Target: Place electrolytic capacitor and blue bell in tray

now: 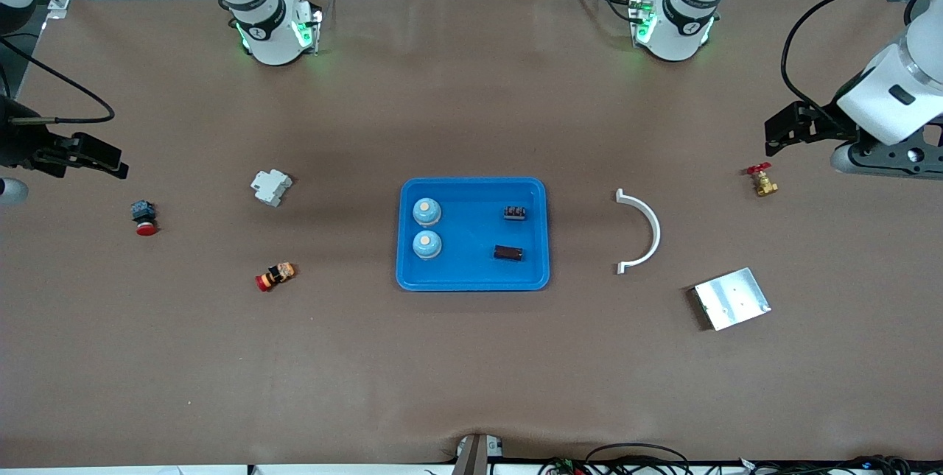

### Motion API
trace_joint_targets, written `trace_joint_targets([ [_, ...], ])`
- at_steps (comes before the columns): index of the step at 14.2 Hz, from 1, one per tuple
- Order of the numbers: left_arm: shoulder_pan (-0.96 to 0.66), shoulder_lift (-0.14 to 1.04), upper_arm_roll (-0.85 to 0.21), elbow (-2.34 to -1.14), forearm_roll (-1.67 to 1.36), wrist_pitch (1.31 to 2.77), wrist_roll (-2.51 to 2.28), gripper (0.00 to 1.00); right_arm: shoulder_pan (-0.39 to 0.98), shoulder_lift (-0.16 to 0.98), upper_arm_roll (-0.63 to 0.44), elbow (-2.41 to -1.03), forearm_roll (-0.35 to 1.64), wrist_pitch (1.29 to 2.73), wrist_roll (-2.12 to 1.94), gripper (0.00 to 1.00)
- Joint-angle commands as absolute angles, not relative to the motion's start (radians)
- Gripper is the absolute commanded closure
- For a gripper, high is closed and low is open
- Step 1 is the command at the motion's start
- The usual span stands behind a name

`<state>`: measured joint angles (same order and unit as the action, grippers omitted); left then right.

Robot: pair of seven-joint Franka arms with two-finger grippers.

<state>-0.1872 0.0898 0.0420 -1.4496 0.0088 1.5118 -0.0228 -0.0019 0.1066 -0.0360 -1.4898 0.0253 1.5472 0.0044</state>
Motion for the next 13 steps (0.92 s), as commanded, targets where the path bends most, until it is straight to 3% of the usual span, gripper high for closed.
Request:
trace_joint_targets([
  [1, -0.184, 0.069, 0.044, -1.468, -0.006, 1.503, -0.002, 0.0, -0.002, 0.078, -0.038, -1.517, 0.041, 1.552, -0.005, 0.0],
  [13, -0.201, 0.072, 0.043, -1.459, 0.009, 1.536, -0.023, 0.0, -0.002, 0.078, -0.038, -1.517, 0.041, 1.555, -0.005, 0.0],
])
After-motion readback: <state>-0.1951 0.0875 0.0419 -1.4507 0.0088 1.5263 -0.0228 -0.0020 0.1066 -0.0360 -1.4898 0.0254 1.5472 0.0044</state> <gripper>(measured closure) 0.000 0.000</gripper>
